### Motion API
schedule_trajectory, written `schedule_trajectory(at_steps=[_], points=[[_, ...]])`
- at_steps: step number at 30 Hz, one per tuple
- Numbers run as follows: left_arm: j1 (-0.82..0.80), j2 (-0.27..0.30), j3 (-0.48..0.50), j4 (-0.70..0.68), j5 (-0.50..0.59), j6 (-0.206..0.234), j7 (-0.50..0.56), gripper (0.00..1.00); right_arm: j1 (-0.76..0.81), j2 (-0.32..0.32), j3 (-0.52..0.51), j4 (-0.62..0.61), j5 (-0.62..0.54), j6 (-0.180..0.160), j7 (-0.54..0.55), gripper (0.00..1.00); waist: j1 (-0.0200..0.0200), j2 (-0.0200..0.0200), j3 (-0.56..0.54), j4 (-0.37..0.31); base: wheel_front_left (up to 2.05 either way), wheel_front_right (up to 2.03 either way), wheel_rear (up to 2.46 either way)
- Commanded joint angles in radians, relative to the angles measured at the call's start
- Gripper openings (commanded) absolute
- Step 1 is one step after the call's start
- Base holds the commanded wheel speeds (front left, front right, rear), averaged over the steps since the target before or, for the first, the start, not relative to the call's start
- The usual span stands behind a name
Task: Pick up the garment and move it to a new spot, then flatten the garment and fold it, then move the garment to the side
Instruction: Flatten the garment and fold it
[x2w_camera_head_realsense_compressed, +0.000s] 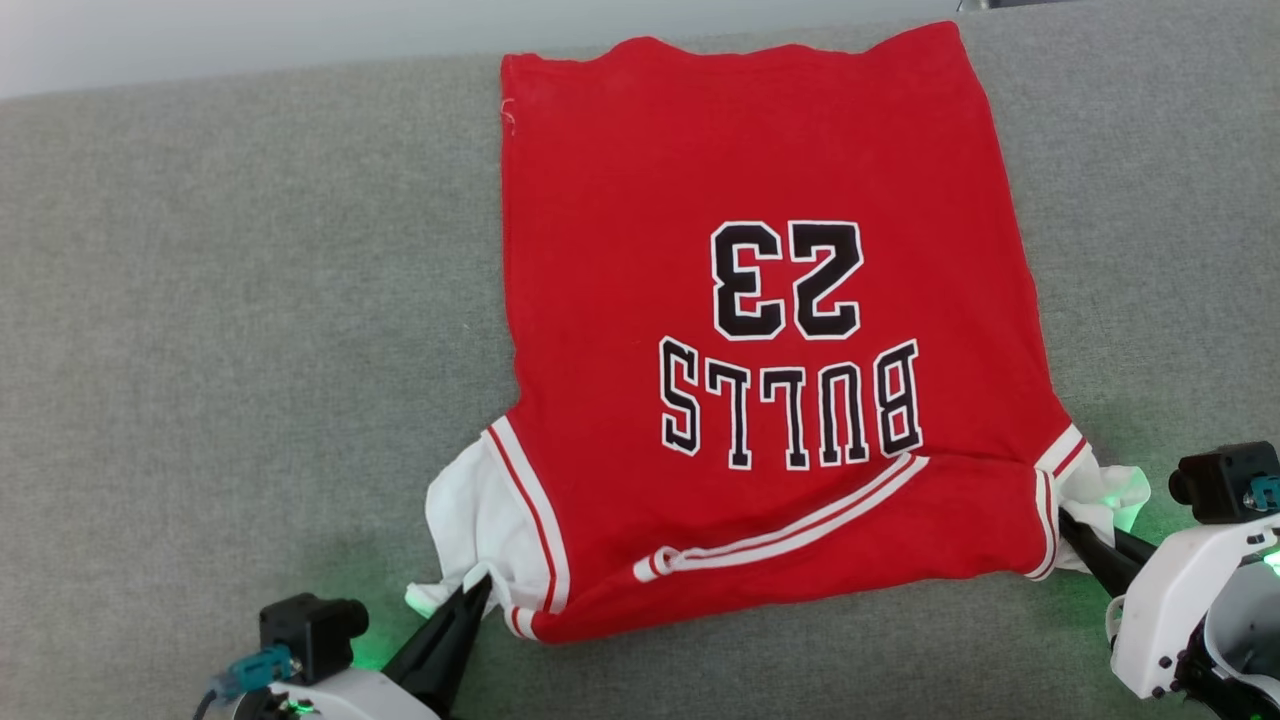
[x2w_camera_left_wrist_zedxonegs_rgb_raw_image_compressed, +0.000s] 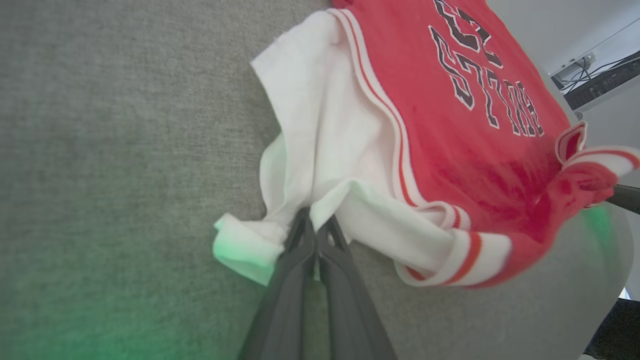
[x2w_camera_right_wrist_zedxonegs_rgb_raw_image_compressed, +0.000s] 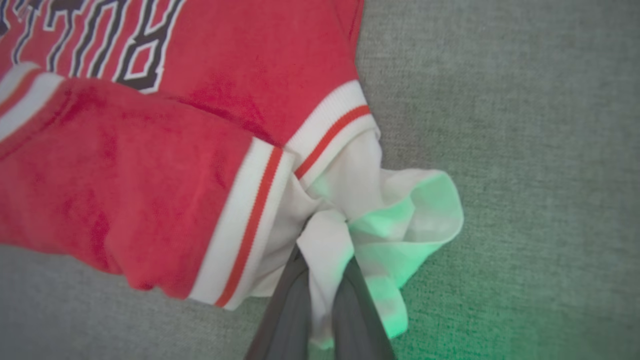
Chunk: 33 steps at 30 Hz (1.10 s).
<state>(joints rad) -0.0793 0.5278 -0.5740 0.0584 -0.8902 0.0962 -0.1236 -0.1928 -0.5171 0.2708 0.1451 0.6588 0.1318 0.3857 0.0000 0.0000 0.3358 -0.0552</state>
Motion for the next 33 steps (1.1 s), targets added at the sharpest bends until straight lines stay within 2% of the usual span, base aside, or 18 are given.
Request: schedule_trajectory(at_steps=[1,12,14,17,20,26,29,33], points=[[-0.003,-0.008,-0.018,0.051,0.008,0.005,0.03,0.0,0.003,0.013,0.036,0.044,-0.002,-0.002,0.005,0.0,0.0,0.0,0.006,0.003,0.0,0.0,0.0],[-0.027,-0.02,-0.032,0.119,0.004,-0.016,0.029,0.0,-0.042,-0.01,0.112,0.125,0.019,-0.003,-0.045,0.0,0.0,0.0,-0.005,0.002,0.0,0.0,0.0],[-0.023,-0.02,-0.033,0.122,0.003,-0.021,0.021,0.0,-0.045,-0.021,0.115,0.117,0.002,-0.003,-0.068,1.0,0.0,0.0,-0.017,0.003,0.0,0.0,0.0],[-0.015,-0.024,-0.034,0.119,-0.001,-0.024,0.014,0.0,-0.047,-0.027,0.094,0.094,0.023,-0.003,-0.071,1.0,0.0,0.0,-0.03,0.005,0.0,0.0,0.0],[0.002,-0.024,-0.042,0.116,0.005,-0.024,0.007,0.0,-0.047,-0.054,0.012,0.023,0.078,-0.002,-0.056,1.0,0.0,0.0,-0.051,0.012,0.0,0.0,0.0],[-0.022,-0.032,-0.056,0.085,0.023,-0.028,0.009,0.0,-0.11,-0.115,-0.172,-0.133,0.141,-0.002,0.074,1.0,0.0,0.0,-0.039,0.048,0.0,0.0,0.0],[-0.06,-0.043,-0.076,0.067,0.045,-0.034,0.019,0.0,-0.193,-0.09,-0.242,-0.141,0.147,-0.002,0.152,1.0,0.0,0.0,-0.007,0.086,0.0,0.0,0.0],[-0.116,-0.059,-0.096,0.047,0.069,-0.044,0.035,0.0,-0.374,-0.053,-0.24,-0.061,0.079,-0.002,0.252,1.0,0.0,0.0,0.052,0.138,0.0,0.0,0.0]])
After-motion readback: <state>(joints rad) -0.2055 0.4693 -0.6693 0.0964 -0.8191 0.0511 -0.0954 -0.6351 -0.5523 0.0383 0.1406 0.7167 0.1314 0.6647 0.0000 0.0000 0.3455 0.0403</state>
